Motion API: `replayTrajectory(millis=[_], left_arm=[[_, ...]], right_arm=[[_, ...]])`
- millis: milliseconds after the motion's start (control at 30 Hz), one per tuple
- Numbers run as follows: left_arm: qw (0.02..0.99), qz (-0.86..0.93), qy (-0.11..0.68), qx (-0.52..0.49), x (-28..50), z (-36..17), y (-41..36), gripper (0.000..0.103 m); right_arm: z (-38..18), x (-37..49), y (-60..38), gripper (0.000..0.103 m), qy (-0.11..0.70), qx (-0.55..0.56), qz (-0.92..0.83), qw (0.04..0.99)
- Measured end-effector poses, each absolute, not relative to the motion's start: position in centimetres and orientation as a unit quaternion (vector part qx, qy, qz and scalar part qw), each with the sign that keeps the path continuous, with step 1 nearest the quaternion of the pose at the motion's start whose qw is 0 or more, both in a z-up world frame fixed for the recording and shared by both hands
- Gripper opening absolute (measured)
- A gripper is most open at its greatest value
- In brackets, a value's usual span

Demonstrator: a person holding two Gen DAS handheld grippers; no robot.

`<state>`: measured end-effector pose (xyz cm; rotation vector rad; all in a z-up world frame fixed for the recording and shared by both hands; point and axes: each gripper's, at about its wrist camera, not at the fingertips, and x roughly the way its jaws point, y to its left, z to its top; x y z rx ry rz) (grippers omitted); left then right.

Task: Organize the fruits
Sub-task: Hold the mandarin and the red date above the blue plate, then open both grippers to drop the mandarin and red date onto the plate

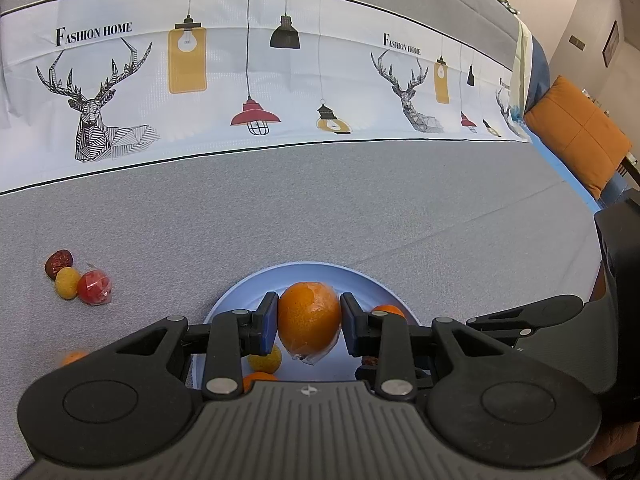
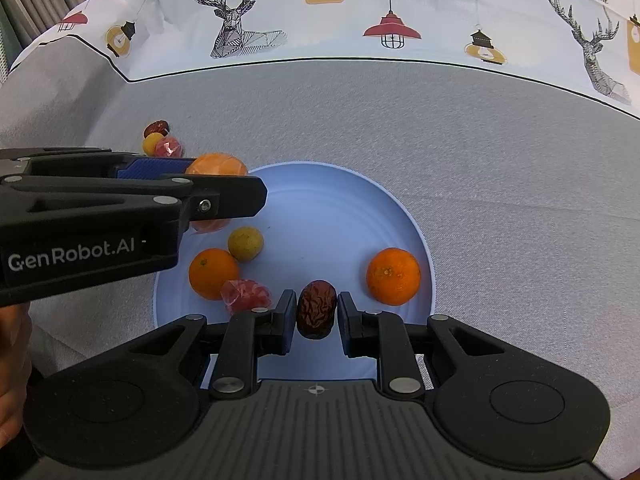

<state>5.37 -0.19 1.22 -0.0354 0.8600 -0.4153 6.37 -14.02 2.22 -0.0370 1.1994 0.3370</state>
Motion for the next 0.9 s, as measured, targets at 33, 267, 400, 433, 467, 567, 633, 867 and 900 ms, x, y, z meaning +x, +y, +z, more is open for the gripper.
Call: replayTrajectory(millis=[33,267,400,433,467,567,633,867,900], left_arm=[[0.888,-0.200,0.414,-0.017,5.37,1.24,-0.24,0.036],[0.888,-0.201,0.413,-0.017,5.38,1.31,-0.47,0.036],[0.888,-0.201,0.412,-0.017,5.39,1.35,-0.62,0.036],[0.889,-0.201,0.412,-0.018,5.33,1.39,-0.64,0.036],[0.889,-0.201,0.412,-0.018,5.36,1.40,-0.70,0.036],[0.888,-0.201,0.412,-0.018,5.35,1.40,-0.72,0.036],[0.888,-0.201,0.412,-0.018,5.35,1.32,-0.57,0.036],[0.888,-0.202,0.412,-0.019,5.38,1.32,-0.51,0.036],[0.888,-0.201,0.412,-0.019,5.37,1.33,-0.49,0.036]], right_arm=[[2.22,6.41,-14.04,0.023,0.562,-0.017,0.158,0.812],[2.22,6.37,-13.98,0.023,0.562,-0.018,0.158,0.812],[2.18,6.24,-13.85,0.023,0.563,-0.018,0.158,0.811],[2.17,6.27,-13.87,0.023,0.563,-0.018,0.158,0.811],[2.17,6.29,-13.88,0.023,0.563,-0.018,0.158,0.811],[2.17,6.34,-13.91,0.023,0.563,-0.018,0.158,0.811],[2.18,6.38,-13.93,0.023,0.563,-0.019,0.158,0.811],[2.16,6.24,-13.87,0.023,0.563,-0.019,0.158,0.811],[2.16,6.26,-13.88,0.023,0.563,-0.019,0.158,0.811]])
